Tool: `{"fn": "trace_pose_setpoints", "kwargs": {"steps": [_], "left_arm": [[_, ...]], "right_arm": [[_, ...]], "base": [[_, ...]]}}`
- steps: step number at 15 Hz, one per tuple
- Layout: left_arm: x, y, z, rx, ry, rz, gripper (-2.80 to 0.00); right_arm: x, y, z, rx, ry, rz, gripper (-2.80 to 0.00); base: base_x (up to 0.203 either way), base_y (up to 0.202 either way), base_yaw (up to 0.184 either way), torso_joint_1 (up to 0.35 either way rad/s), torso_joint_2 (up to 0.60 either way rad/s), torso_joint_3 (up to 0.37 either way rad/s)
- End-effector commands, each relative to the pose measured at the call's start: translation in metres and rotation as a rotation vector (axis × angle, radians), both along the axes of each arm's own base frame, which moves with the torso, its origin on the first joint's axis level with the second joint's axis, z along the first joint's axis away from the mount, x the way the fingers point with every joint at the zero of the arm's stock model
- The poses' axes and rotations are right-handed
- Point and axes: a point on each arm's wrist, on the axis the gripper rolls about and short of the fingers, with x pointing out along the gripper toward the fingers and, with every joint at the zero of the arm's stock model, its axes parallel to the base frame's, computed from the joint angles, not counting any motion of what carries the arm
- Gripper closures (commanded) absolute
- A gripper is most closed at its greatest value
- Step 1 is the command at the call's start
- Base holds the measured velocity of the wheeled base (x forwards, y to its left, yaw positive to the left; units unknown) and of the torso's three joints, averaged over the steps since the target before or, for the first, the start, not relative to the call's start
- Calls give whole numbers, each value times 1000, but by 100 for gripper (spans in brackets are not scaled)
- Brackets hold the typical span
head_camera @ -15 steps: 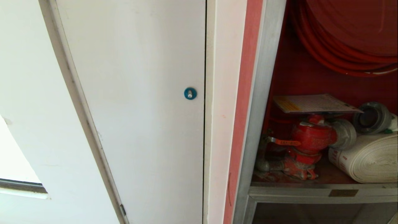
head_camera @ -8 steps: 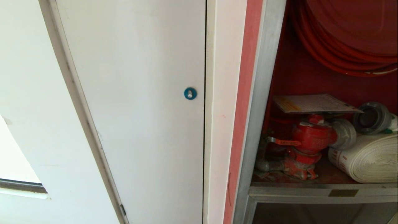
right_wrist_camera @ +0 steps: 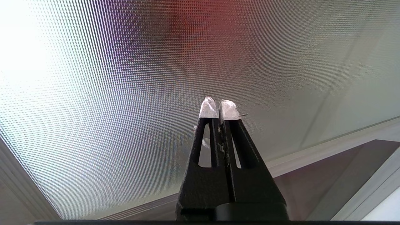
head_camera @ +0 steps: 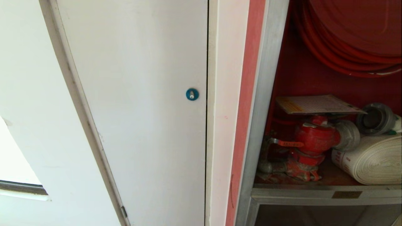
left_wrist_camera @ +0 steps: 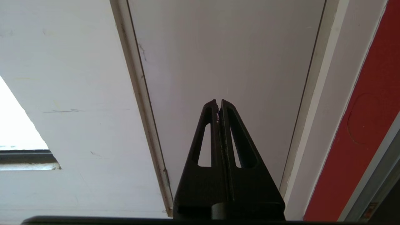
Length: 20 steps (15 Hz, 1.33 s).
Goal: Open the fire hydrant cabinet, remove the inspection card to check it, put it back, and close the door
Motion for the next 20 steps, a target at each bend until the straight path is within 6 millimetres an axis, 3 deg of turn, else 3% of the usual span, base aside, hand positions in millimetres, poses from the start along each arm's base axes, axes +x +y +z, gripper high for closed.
{"fn": "trace_pose_setpoints", "kwargs": {"steps": [1, 20], "left_arm": [[2, 0, -8, 1, 30, -1, 0], [2, 0, -8, 3, 29, 0, 0]], "right_arm": [[0, 0, 0, 0, 1, 1, 0], [0, 0, 0, -1, 1, 1, 0]], "base": [[0, 0, 0, 0, 0, 0], [0, 0, 0, 0, 0, 0]]}}
